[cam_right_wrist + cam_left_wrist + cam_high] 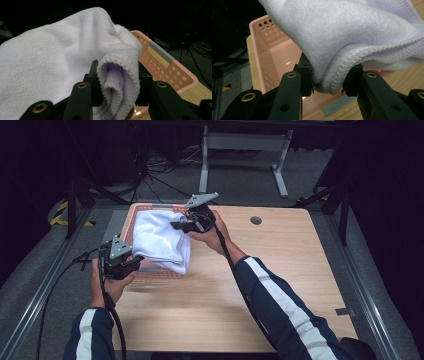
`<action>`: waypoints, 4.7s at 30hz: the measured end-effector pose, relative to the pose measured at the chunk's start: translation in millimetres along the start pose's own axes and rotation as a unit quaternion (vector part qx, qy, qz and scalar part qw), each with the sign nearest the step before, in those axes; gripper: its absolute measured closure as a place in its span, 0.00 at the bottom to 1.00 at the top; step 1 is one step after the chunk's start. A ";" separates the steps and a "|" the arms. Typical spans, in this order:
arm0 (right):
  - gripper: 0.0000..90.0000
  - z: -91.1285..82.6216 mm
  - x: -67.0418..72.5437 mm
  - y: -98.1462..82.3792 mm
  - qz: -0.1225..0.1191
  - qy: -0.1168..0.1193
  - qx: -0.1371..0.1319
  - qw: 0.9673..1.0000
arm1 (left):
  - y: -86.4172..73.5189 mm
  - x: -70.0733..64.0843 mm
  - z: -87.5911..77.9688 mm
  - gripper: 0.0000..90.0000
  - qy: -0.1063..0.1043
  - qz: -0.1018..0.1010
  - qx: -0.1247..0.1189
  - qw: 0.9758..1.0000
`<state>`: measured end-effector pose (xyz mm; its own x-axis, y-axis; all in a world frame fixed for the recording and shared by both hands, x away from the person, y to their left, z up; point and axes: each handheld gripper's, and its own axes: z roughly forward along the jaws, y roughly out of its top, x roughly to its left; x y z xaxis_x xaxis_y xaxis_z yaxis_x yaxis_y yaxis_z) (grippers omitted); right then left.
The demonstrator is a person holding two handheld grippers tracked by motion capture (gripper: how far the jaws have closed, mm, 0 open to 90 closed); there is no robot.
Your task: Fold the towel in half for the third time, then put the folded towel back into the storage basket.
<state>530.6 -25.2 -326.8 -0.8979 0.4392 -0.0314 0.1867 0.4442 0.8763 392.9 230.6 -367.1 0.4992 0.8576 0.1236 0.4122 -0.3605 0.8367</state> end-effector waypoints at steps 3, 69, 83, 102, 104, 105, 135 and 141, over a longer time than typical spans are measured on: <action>0.72 5.7 -1.2 2.2 0.003 -0.005 -0.003 1.000 | -0.2 4.6 0.7 0.74 0.010 -0.010 0.002 1.000; 0.45 -75.9 0.0 -76.3 -0.070 -0.034 0.113 0.990 | -1.9 -94.6 17.0 0.25 -0.125 0.015 -0.042 0.991; 0.41 -147.1 6.5 -124.7 -0.090 -0.049 0.145 0.984 | -19.0 -140.2 44.5 0.24 -0.174 0.070 0.026 0.982; 0.39 -229.6 13.2 -205.5 -0.054 -0.094 0.170 0.979 | -39.3 -179.4 64.0 0.23 -0.219 0.145 0.090 0.961; 0.38 -236.8 13.5 -217.9 -0.049 -0.101 0.175 0.978 | -41.0 -180.5 66.9 0.23 -0.224 0.145 0.096 0.959; 0.38 -240.0 13.4 -223.2 -0.046 -0.103 0.177 0.978 | -42.0 -181.3 68.4 0.23 -0.225 0.144 0.099 0.959; 0.25 -309.8 12.0 -329.2 0.086 -0.122 0.120 0.982 | -49.4 -175.9 87.7 0.16 -0.267 0.134 0.083 0.951; 0.25 -309.8 12.0 -329.3 0.086 -0.122 0.119 0.982 | -48.1 -176.7 90.2 0.14 -0.263 0.130 0.085 0.952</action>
<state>334.9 -408.1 -466.8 -0.7277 0.6852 -0.0318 0.4421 0.5040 0.7420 353.6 63.4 -477.3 0.8954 0.4451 -0.0078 0.3183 -0.6279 0.7102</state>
